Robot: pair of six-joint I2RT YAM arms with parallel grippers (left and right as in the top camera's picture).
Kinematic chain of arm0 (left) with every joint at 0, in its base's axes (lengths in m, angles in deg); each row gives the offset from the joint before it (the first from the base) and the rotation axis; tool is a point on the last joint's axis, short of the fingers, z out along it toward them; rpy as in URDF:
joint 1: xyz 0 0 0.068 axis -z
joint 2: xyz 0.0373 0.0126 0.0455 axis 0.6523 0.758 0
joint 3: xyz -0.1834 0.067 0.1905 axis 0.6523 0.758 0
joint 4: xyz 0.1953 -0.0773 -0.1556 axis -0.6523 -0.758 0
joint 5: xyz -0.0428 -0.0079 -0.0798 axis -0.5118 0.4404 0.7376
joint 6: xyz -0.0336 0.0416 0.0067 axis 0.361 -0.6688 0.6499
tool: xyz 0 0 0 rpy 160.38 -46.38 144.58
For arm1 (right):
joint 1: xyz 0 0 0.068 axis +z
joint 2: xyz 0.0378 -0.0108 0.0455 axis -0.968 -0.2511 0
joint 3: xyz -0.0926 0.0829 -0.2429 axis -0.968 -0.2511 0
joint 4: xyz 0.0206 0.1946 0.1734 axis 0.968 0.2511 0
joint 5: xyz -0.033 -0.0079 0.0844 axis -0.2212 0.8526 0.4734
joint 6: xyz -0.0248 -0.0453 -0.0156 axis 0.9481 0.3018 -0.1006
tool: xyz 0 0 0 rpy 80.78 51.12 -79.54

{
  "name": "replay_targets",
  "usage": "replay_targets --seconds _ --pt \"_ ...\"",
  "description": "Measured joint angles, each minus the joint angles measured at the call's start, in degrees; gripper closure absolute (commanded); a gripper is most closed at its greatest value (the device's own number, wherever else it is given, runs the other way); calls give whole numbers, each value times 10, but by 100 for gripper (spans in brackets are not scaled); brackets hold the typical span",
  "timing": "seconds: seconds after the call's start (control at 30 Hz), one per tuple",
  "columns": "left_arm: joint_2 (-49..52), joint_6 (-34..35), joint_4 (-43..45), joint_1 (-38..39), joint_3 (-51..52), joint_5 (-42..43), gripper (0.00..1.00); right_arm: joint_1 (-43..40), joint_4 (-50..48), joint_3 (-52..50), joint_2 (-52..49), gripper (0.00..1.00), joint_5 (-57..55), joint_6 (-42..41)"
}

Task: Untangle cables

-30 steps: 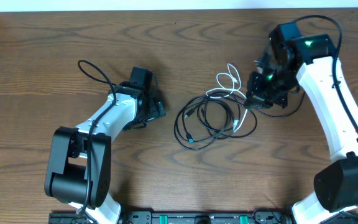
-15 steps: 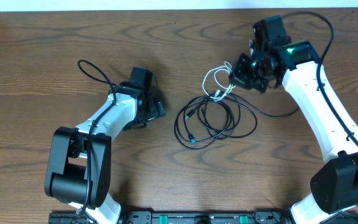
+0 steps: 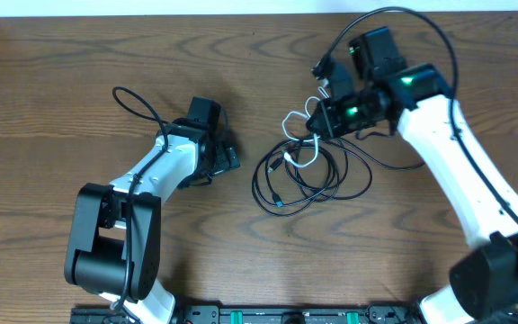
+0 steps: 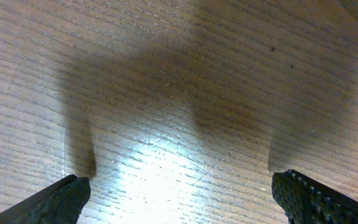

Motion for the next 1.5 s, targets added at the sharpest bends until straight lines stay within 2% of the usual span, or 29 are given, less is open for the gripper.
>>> replay_targets --seconds 0.17,0.3,0.53,0.73,0.83,0.9,1.03,1.07,1.2,1.27,1.3,1.43,1.5 --pt "0 0 0 0 0 0 0 -83 -5 13 101 99 -54 11" --pt "0 0 0 0 0 0 0 -148 23 26 154 99 -162 -26" --pt "0 0 0 0 0 0 0 -226 40 26 143 99 -255 -103" --pt "0 0 0 0 0 0 0 -271 86 26 142 99 -431 -267" --pt "0 0 0 0 0 0 0 -316 75 26 142 99 -484 -308" --pt "0 0 0 0 0 0 0 -347 66 26 142 99 -483 -322" --pt "0 0 0 0 0 0 0 -386 64 25 141 99 -405 -314" --pt "0 0 0 0 0 0 0 -385 64 22 139 94 -365 -299" --pt "0 0 0 0 0 0 0 -347 49 -15 116 91 -257 -228" --pt "0 0 0 0 0 0 0 -298 39 -52 80 90 -215 -192" --pt "0 0 0 0 0 0 0 -286 37 -60 68 88 -209 -187" --pt "0 0 0 0 0 0 0 -236 33 -77 5 67 -186 -165" --pt "0 0 0 0 0 0 0 -216 21 -77 -27 63 -178 -164"
